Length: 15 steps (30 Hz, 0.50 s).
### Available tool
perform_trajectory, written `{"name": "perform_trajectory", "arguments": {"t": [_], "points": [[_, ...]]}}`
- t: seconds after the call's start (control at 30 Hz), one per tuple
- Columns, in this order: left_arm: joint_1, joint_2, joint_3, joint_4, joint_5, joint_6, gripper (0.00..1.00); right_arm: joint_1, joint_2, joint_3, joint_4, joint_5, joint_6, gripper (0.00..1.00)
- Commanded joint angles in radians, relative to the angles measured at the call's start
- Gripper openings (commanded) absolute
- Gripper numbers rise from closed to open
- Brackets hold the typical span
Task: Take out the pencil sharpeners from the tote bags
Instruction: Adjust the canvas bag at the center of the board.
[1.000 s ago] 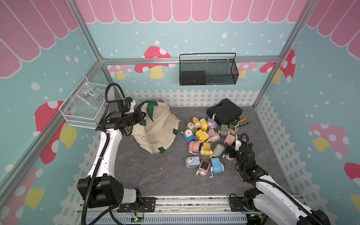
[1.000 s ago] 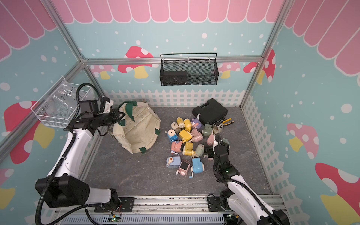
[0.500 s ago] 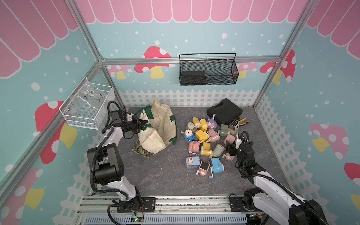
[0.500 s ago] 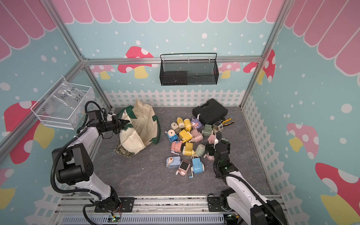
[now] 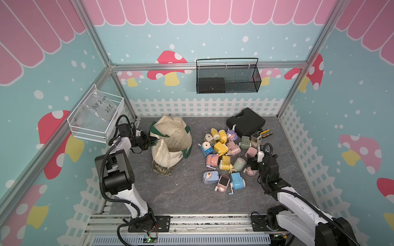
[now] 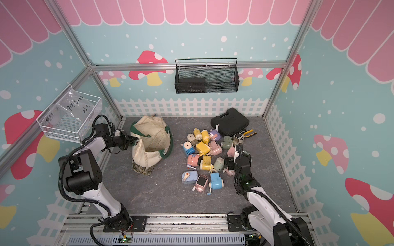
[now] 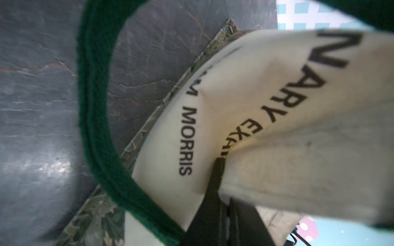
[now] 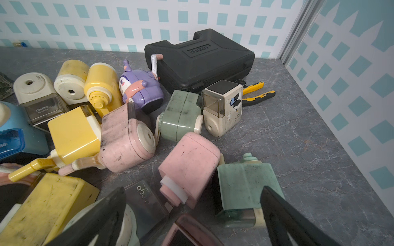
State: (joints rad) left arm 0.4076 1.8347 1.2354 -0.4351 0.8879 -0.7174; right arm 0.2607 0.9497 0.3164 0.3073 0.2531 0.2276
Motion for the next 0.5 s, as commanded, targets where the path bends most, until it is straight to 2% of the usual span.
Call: {"name": "perform_trajectory", "arguments": {"t": [0.0,0.1,0.23,0.3,0.37,0.4,0.47], "points": [[0.082,0.023,0.009,0.007,-0.029,0.009,0.0,-0.007,0.0,0.012,0.029,-0.018,-0.015,0.99],[-0.015,0.001,-0.008,0.027,-0.029,0.007,0.01,-0.009,0.003,0.015,0.029,-0.021,-0.016,1.0],[-0.072,-0.045,-0.052,0.08,-0.078,0.002,0.19,-0.011,-0.005,0.01,0.031,-0.022,-0.016,1.0],[-0.075,-0.073,-0.066,0.064,-0.089,0.027,0.39,-0.011,-0.009,0.006,0.034,-0.02,-0.014,1.0],[-0.077,-0.107,-0.087,0.059,-0.096,0.07,0.67,-0.012,-0.005,0.006,0.043,-0.017,-0.013,1.0],[-0.077,-0.125,-0.092,0.034,-0.128,0.095,0.99,-0.011,-0.001,0.007,0.048,-0.013,-0.015,1.0],[-0.095,-0.169,-0.085,-0.031,-0.235,0.177,1.0,-0.016,0.011,0.011,0.062,0.003,-0.019,1.0]]}}
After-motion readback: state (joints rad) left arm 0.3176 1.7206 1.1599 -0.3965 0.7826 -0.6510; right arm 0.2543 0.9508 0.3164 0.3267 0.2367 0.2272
